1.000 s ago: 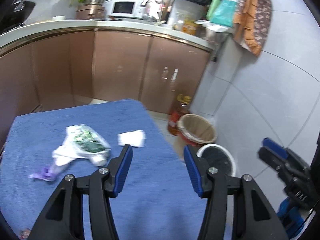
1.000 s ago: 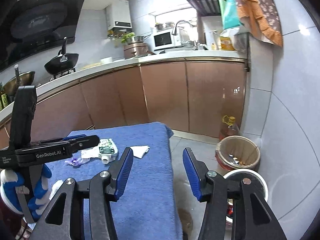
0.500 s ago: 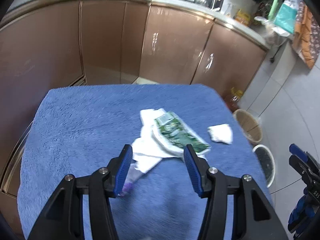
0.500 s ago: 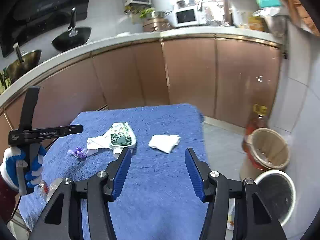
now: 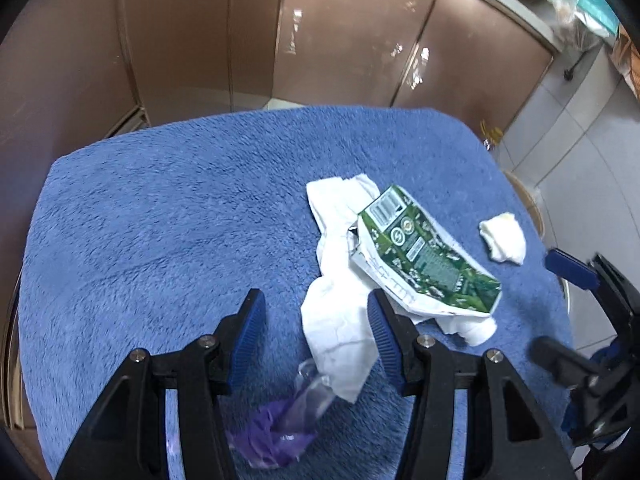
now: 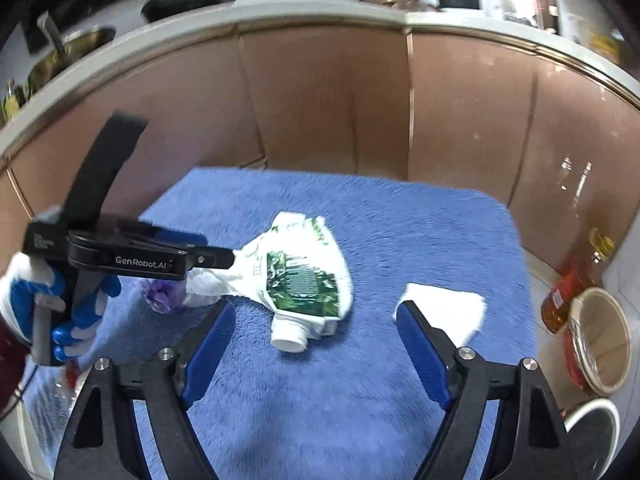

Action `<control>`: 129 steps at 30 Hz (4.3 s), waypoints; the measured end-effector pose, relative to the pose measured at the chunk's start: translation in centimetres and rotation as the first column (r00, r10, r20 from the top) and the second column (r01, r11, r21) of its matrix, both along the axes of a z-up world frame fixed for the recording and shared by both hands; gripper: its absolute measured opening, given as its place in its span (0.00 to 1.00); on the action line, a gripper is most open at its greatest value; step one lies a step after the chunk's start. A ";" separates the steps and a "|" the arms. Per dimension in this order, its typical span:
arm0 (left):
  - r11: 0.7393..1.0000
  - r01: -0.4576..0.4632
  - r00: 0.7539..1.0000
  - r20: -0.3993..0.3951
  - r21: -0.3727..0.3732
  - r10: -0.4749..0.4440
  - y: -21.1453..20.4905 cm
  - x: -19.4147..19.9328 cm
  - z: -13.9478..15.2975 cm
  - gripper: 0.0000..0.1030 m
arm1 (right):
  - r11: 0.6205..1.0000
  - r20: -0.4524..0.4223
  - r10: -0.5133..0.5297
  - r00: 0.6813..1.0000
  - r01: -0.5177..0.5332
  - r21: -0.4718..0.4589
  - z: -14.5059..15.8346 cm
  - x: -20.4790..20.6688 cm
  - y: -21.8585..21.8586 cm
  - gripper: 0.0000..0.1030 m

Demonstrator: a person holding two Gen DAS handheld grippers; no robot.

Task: Collect trash
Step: 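Grasp the white tissue with the left tool while the right tool grasps the green-white bottle wrapper, then carry the tissue and bottle wrapper to the black bin and open both tools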

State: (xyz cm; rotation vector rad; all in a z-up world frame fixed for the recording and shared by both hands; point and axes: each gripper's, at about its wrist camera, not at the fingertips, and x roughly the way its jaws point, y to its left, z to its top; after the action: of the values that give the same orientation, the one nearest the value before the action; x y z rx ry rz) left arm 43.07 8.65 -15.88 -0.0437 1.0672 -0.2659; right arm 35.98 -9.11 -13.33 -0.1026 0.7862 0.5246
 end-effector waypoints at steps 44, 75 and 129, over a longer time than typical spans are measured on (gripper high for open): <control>0.996 0.088 0.995 -0.039 -0.015 -0.088 -0.7 2.7 -1.5 0.10 | 0.964 -0.215 0.210 0.954 -0.239 -0.119 -4.5 8.3 4.7 0.78; 0.995 0.085 0.978 0.194 -0.059 -0.072 -5.1 -6.3 12.0 0.03 | 0.991 0.023 -0.094 0.995 0.091 0.093 5.7 -7.4 -10.9 0.77; 0.875 0.400 0.882 -0.144 -0.273 -0.448 -48.2 -4.0 -4.5 0.42 | 0.670 -0.146 -0.736 0.661 0.742 -0.015 -7.8 -12.5 -41.0 0.79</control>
State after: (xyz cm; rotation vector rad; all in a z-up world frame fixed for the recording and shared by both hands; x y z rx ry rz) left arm 39.11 -39.56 -20.34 -0.0487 1.2395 -0.8056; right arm 23.50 -50.16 -21.18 0.3048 0.8749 -0.2464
